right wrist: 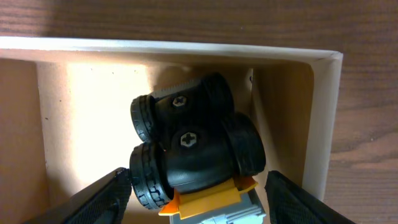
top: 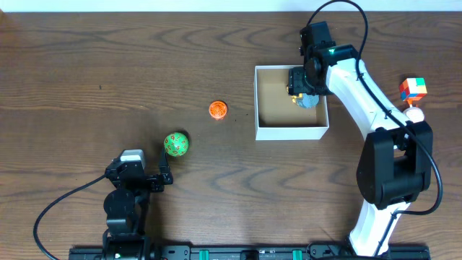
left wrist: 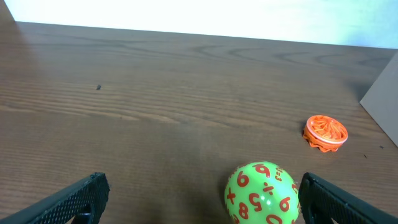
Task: Pack container
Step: 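Open right gripper to release vehicle in box and lift away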
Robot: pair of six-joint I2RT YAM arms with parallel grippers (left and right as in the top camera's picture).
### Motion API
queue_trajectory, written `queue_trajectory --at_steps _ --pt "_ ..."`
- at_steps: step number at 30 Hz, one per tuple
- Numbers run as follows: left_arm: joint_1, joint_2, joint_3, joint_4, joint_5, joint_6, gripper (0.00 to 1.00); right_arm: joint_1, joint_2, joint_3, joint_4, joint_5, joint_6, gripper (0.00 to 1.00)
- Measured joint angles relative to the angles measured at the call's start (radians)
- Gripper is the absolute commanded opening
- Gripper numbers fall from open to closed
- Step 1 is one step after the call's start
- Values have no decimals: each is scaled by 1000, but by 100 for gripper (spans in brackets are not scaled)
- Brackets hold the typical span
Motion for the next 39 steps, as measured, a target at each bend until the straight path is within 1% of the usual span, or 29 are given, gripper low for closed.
queue_trajectory --at_steps 6,8,12,14,18,26,31,39 --pt "0 0 0 0 0 0 98 0 0 0 -10 0 1 72" --pt "0 0 0 0 0 0 98 0 0 0 -10 0 1 66" --pt "0 0 0 0 0 0 98 0 -2 0 -13 -2 6 50" --pt "0 0 0 0 0 0 98 0 -2 0 -14 -2 8 45" --pt "0 0 0 0 0 0 98 0 -2 0 -13 -2 9 43" --pt "0 0 0 0 0 0 98 0 -2 0 14 -2 9 43" --pt "0 0 0 0 0 0 98 0 -2 0 13 -3 8 39" --pt "0 0 0 0 0 0 98 1 -2 17 -6 -2 8 38"
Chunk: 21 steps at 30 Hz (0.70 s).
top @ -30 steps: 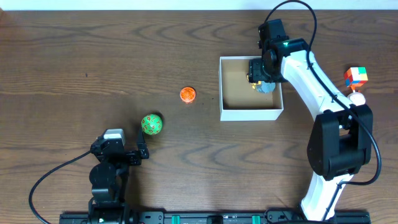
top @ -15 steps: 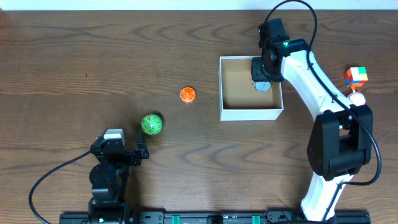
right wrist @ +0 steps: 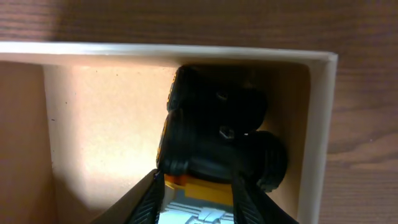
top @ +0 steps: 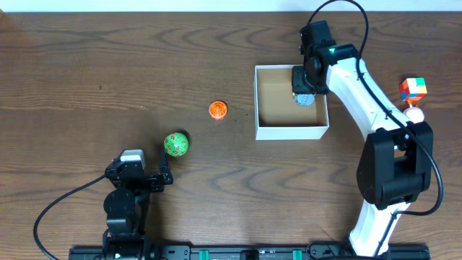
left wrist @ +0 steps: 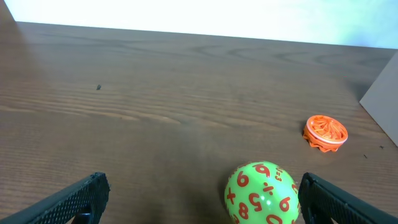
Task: Pack container
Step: 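Open right gripper to release vehicle in box and lift away, then move right gripper to the white-pink duck toy and grasp it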
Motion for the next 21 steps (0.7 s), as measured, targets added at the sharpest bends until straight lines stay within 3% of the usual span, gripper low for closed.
queue_trajectory --at_steps 11,21 --pt "0 0 0 0 0 0 98 0 0 193 -124 3 -25 58" --pt "0 0 0 0 0 0 98 -31 0 513 -383 102 -92 95"
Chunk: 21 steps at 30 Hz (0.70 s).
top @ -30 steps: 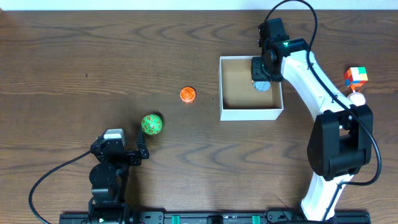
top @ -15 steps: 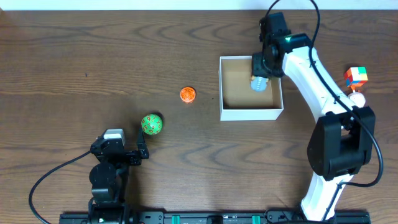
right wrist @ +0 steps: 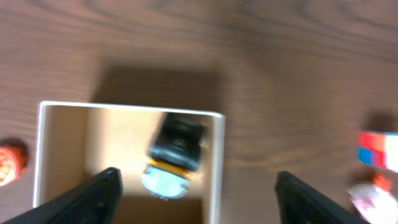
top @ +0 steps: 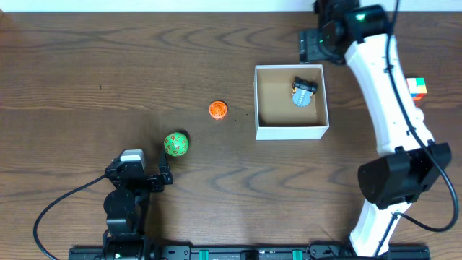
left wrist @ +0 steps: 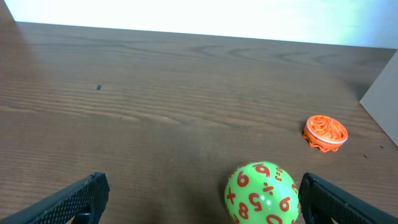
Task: Pack container
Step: 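Move right gripper to the white-pink duck toy and grasp it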
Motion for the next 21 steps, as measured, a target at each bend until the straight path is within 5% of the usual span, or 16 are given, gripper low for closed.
queue_trajectory --at_steps 8,21 --pt "0 0 0 0 0 0 98 -229 -4 35 -154 71 -18 99" --pt "0 0 0 0 0 0 98 -538 -4 -232 -37 -34 -29 99"
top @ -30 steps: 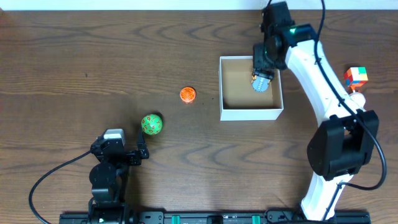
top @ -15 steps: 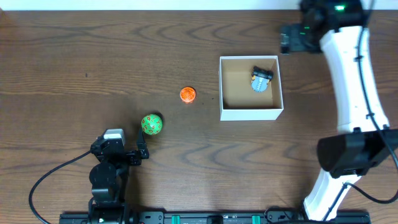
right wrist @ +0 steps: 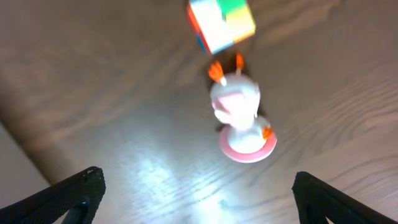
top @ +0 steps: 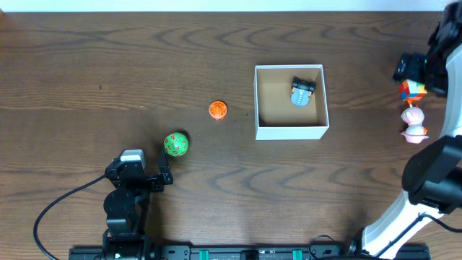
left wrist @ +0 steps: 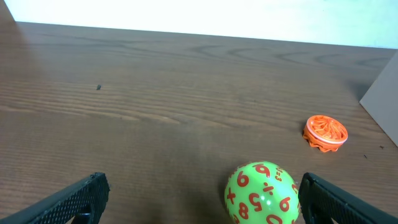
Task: Pack container
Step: 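Move right gripper to the white-pink duck toy and grasp it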
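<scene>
A white open box stands right of centre with a small toy car inside, at its back right. A green ball with red numbers and an orange disc lie on the table left of the box. A multicoloured cube and a pink-and-white figure sit at the far right. My right gripper hangs open above the figure, holding nothing. My left gripper rests open near the table's front; the ball sits just ahead, by its right finger.
The dark wooden table stretches wide to the left and behind the box. My right arm runs along the right edge of the table. The left arm's base and cable sit at the front left.
My right gripper has moved from behind the box's back right corner to the far right, over the cube and the pink figure. The toy car stays in the box. The left arm is unchanged.
My right gripper stood open around the toy car inside the box, then was shut on it deep in the back right corner. Afterwards it was open behind the box with the car left inside. Now it hangs over the figure at the far right.
</scene>
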Robot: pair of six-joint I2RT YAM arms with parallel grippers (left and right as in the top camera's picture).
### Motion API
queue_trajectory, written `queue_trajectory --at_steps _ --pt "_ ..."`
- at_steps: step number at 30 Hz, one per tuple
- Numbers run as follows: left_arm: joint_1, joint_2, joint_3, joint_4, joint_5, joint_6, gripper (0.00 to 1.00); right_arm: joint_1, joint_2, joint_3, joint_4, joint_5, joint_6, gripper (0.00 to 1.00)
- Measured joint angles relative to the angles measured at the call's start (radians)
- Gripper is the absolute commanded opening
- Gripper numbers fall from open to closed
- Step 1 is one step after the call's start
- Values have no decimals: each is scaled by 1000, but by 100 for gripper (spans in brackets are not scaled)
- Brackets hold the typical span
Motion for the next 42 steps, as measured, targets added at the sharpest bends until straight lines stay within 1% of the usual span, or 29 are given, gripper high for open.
queue_trajectory --at_steps 5,11,18,23,33,42 --pt "0 0 0 0 0 0 98 -9 0 -161 74 -14 10 99" --pt "0 0 0 0 0 0 98 -12 0 -280 170 -14 26 99" --pt "0 0 0 0 0 0 98 -50 0 -296 234 14 30 99" --pt "0 0 0 0 0 0 98 -88 0 -311 275 10 5 99" --pt "0 0 0 0 0 0 98 -99 0 -481 441 -45 -68 99" --pt "0 0 0 0 0 0 98 -112 0 -510 495 -47 -90 99"
